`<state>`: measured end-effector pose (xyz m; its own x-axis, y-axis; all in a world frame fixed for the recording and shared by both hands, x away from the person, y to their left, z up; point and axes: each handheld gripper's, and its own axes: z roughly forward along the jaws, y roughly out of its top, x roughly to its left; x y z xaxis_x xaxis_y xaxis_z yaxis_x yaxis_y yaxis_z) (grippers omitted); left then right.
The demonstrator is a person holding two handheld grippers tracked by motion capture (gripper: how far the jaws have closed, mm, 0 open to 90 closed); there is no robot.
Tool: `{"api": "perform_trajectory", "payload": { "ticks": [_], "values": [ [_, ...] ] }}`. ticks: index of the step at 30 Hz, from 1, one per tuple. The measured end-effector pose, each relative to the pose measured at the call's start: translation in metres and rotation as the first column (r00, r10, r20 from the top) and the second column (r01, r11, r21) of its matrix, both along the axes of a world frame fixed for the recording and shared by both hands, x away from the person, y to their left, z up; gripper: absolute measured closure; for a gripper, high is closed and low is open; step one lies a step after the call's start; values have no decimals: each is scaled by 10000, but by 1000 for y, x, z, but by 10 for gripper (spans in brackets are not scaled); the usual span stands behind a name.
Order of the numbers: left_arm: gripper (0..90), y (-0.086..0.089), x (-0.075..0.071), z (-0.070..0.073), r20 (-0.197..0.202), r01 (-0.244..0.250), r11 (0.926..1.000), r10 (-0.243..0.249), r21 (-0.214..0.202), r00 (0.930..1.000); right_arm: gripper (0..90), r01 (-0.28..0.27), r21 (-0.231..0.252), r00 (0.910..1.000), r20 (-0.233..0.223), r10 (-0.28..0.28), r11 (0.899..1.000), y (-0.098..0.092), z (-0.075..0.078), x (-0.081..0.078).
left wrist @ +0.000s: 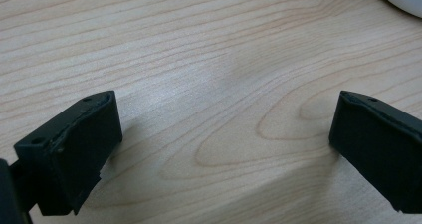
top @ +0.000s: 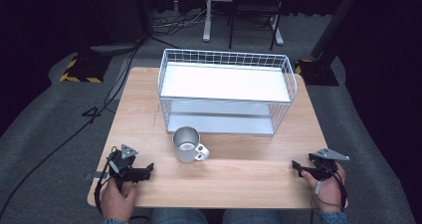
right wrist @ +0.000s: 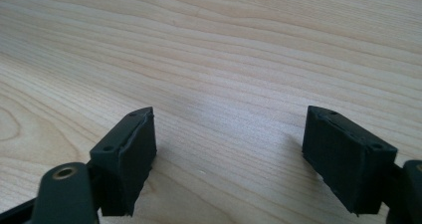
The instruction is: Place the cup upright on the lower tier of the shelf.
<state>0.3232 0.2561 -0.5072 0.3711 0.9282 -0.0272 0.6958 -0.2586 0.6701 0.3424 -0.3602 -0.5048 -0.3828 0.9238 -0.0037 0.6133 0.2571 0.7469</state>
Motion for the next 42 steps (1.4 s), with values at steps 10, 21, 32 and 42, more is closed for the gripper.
{"api": "perform_trajectory", "payload": {
  "ticks": [10, 21, 32, 42],
  "values": [
    [3, -1, 2, 0, -16, -70, 10000, 70, 13, 10000, 225, -36, 8, 10000, 31, 36, 10000, 0, 0, 0],
    [3, -2, 2, 0, -11, -90, 10000, 90, 4, 10000, 268, -264, 25, 9996, 52, 264, 9996, -2, 1, -1],
    [3, -2, 2, 0, -10, -85, 10000, 85, -4, 10000, 302, -492, 549, 9985, 250, 479, 9973, -3, 17, -13],
    [3, -2, 2, 0, -19, -83, 10000, 83, 3, 10000, 300, -1245, 1147, 9921, 293, 1219, 9856, 21, 37, -22]
  ]
}}
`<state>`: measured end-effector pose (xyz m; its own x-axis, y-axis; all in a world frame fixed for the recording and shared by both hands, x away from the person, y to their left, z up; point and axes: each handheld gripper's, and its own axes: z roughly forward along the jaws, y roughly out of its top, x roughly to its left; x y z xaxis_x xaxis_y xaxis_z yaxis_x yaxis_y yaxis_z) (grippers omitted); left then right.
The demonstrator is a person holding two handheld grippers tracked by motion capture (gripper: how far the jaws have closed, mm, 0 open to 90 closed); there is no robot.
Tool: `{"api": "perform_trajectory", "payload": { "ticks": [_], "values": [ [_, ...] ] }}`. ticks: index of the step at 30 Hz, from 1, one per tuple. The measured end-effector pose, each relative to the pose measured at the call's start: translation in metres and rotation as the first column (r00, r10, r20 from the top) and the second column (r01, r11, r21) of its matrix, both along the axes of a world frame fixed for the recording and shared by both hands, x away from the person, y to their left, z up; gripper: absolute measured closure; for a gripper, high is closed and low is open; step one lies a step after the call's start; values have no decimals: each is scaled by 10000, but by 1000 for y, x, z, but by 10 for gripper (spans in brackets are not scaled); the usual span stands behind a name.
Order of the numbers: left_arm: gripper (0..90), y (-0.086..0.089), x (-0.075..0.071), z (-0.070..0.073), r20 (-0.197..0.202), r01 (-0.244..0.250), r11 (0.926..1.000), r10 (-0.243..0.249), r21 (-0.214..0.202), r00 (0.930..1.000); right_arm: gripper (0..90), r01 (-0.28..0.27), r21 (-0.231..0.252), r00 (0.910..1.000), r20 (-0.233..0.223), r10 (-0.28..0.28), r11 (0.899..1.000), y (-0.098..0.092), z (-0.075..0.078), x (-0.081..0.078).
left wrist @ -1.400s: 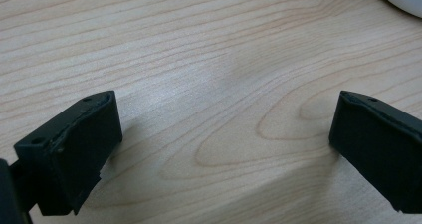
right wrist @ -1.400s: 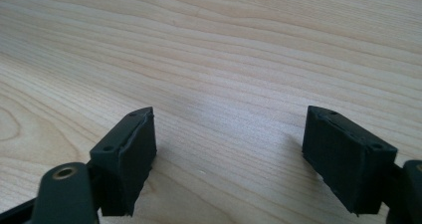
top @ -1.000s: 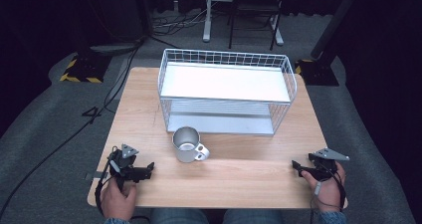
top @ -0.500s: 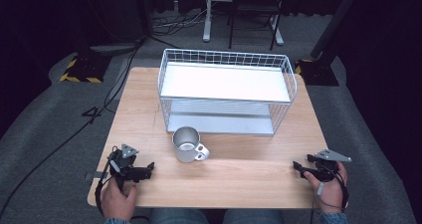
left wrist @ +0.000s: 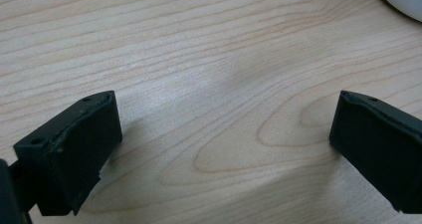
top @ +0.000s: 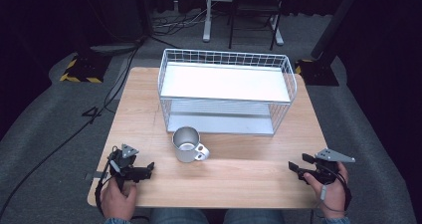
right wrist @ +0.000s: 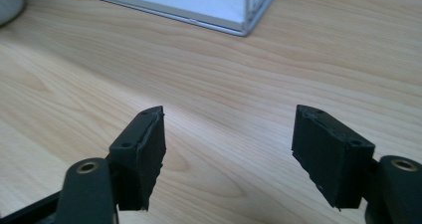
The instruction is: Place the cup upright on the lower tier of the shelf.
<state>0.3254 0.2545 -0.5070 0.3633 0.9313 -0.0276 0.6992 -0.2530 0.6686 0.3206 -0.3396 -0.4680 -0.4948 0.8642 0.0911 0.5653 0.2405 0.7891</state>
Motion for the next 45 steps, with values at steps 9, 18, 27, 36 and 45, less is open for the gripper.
{"api": "perform_trajectory", "payload": {
  "ticks": [9, 18, 27, 36, 45],
  "values": [
    [3, 0, 0, 0, -1, 8, 10000, -8, -9, 10000, 294, -797, 80, 9965, 264, 795, 9968, 17, 20, -9],
    [3, 0, 0, 0, 7, -8, 10000, 8, -4, 10000, 281, -1448, -1, 9886, 422, 1447, 9895, 37, 32, -16],
    [3, -1, -1, 0, -14, -27, 10000, 27, -1, 10000, 253, -2191, 43, 9740, 593, 2185, 9757, 68, 35, -8],
    [2, -1, -1, 0, -12, -29, 10000, 29, -15, 10000, 235, -3177, -525, 9451, 627, 3206, 9467, 117, 36, 7],
    [3, 0, 1, 0, -41, 14, 10000, -15, -35, 10000, 209, -3584, -415, 9312, 557, 3603, 9326, 147, 42, 19]
  ]
}}
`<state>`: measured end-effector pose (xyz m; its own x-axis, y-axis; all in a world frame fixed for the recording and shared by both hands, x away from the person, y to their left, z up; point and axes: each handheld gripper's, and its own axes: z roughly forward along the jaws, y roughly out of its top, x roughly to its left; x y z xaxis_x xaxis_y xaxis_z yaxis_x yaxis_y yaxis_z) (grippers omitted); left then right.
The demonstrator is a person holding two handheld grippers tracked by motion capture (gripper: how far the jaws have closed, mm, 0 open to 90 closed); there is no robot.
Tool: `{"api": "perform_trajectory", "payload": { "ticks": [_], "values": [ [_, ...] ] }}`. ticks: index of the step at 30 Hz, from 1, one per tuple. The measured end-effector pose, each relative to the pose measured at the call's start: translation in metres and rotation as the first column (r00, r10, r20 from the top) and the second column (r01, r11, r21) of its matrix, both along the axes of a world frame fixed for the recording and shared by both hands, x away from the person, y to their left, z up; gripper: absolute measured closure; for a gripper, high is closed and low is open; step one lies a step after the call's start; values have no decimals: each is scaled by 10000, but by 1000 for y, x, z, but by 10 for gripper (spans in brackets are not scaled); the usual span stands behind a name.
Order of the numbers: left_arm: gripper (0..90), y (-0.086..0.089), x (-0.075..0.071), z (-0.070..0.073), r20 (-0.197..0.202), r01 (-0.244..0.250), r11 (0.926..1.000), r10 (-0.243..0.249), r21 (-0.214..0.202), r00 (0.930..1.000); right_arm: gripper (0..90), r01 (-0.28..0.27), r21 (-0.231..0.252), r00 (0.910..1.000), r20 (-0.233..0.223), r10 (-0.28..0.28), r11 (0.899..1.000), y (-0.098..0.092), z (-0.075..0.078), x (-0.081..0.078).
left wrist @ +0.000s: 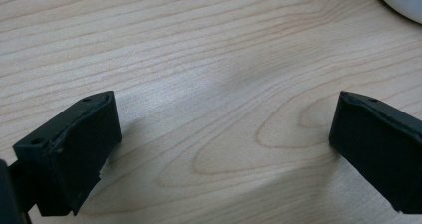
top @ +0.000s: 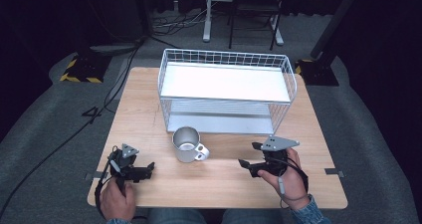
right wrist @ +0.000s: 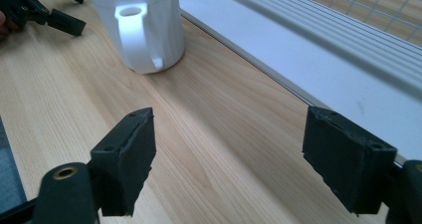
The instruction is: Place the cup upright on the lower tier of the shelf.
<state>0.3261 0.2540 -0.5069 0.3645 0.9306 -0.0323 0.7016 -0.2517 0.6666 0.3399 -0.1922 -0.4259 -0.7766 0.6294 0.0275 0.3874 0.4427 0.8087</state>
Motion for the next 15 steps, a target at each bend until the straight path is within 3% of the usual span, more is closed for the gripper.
{"api": "perform_trajectory", "payload": {
  "ticks": [15],
  "values": [
    [3, 0, 1, 0, 30, -16, 10000, 16, -18, 10000, 238, -234, 174, 9994, -258, 238, 9996, 43, -5, 14]
  ]
}}
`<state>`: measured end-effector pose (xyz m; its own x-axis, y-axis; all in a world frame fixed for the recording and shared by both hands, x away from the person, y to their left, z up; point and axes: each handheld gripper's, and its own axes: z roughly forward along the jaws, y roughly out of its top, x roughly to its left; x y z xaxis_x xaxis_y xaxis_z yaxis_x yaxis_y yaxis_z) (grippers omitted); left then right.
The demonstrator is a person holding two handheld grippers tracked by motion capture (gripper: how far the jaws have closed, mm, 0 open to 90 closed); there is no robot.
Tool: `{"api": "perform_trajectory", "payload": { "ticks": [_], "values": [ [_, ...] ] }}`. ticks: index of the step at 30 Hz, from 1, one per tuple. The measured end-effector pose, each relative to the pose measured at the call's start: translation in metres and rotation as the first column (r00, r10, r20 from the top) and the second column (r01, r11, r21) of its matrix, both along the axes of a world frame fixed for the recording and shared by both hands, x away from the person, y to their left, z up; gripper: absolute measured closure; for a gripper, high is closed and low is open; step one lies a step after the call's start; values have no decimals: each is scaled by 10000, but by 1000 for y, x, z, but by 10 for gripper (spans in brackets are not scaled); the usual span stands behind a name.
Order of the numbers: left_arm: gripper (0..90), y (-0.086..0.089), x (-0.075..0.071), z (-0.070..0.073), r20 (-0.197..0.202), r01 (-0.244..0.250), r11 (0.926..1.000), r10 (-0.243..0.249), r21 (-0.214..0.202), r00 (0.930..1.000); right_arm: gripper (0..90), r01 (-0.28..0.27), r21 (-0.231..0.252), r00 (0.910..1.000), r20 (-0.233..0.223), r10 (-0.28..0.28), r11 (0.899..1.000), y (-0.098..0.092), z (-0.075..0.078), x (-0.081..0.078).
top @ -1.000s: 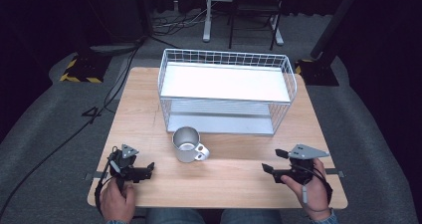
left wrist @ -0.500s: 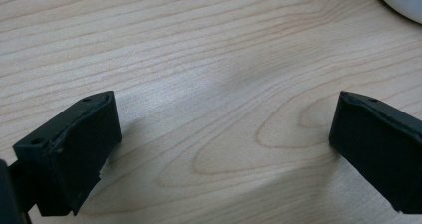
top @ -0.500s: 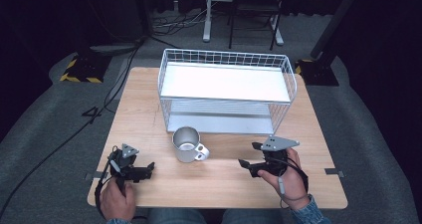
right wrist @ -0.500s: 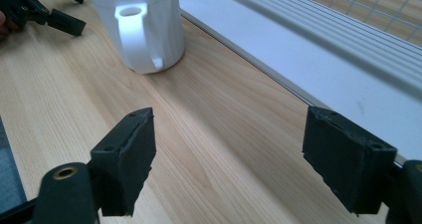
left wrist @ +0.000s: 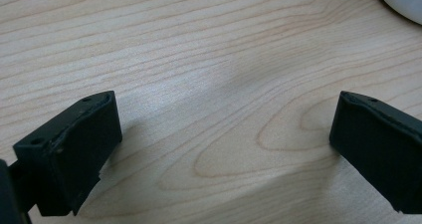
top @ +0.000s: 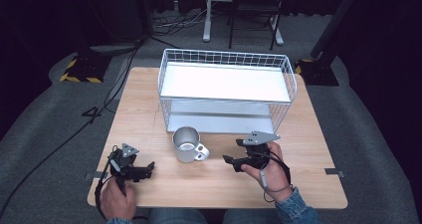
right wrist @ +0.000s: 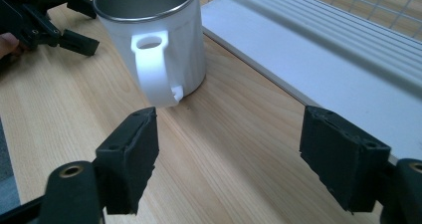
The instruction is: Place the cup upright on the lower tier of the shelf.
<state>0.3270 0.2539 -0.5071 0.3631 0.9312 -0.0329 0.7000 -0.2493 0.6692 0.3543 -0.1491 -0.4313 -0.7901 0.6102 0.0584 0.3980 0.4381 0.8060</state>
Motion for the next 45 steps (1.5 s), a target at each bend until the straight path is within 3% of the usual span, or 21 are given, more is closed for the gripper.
{"api": "perform_trajectory", "payload": {
  "ticks": [19, 26, 30, 40, 45],
  "values": [
    [3, 0, 0, 0, 4, 8, 10000, -8, -6, 10000, 255, -793, 32, 9968, -89, 793, 9968, 47, -16, 7],
    [3, 0, 0, 0, 2, 9, 10000, -9, -1, 10000, 391, -981, 62, 9952, -17, 981, 9952, 59, -22, 9],
    [3, 0, 0, 0, 2, 8, 10000, -8, -4, 10000, 481, -990, 340, 9950, -82, 993, 9945, 63, -23, 11],
    [3, 0, 0, 0, 1, 10, 10000, -10, -2, 10000, 702, -1570, 26, 9876, 57, 1570, 9876, 70, -22, 14],
    [2, 0, 0, 0, 4, 9, 10000, -9, -3, 10000, 713, -1593, 9, 9870, 204, 1593, 9872, 72, -22, 11]
  ]
}}
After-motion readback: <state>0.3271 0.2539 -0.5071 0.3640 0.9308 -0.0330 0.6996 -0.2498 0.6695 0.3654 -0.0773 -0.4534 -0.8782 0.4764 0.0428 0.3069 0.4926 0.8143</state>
